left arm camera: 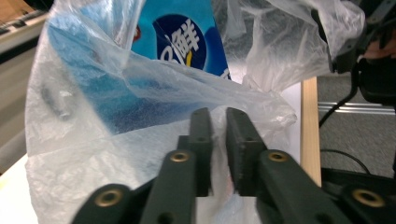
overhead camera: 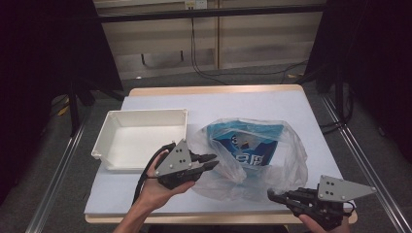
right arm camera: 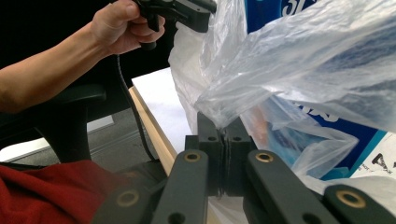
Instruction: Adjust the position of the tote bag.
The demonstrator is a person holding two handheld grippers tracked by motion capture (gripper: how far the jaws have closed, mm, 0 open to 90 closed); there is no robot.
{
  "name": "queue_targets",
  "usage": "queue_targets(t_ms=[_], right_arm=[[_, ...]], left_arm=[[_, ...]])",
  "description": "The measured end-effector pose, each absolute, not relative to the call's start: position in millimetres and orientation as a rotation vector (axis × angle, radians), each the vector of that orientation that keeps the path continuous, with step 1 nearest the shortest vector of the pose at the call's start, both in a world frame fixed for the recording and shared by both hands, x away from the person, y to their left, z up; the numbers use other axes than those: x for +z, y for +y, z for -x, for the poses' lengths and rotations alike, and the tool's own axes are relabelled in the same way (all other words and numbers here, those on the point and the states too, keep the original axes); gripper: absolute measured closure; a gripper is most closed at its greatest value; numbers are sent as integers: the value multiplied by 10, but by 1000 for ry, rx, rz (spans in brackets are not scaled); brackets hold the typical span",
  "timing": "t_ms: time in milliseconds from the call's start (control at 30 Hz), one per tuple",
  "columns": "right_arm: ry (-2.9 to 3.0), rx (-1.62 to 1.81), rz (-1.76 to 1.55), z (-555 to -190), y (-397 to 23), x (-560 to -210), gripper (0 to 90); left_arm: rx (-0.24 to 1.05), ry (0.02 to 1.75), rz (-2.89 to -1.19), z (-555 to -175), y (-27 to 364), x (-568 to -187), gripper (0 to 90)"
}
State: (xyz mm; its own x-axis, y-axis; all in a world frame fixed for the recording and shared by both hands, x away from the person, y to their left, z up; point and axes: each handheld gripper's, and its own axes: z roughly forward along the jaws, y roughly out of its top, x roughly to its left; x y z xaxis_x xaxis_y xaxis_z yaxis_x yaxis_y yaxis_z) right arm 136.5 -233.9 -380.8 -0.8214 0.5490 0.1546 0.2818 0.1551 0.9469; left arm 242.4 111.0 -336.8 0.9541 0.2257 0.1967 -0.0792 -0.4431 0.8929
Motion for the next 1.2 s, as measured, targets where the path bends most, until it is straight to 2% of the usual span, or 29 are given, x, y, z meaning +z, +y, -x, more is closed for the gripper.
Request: queue_targets(t_ms=[100,433,667,900,1067,1200], right_arm=[[2202,1729,-802,-1370,-2349,-3795,889],[2179,1758,-715,-1395,-2437,-3613,892],[2106,1791,-676,-1428,-2612,-3419,893],[2037,1823,-641,-1485,-2763,-3251,895],[1991,1831,-626,-1574,-2789,-3100,896],[1964,1824,-634,-1654,-2839,-2997,896]], left_arm=[[318,107,-1996,-2421,1131,-3359,892],[212,120,-1874,-2468,1366,-3198,900],[197,181,-1802,-2516,1562,-3157,900],[256,227,-1802,-2579,1720,-3077,900],[223,248,-1763,-2634,1827,-3055,900],[245,233,-1773,-2636,1889,-3027,900]])
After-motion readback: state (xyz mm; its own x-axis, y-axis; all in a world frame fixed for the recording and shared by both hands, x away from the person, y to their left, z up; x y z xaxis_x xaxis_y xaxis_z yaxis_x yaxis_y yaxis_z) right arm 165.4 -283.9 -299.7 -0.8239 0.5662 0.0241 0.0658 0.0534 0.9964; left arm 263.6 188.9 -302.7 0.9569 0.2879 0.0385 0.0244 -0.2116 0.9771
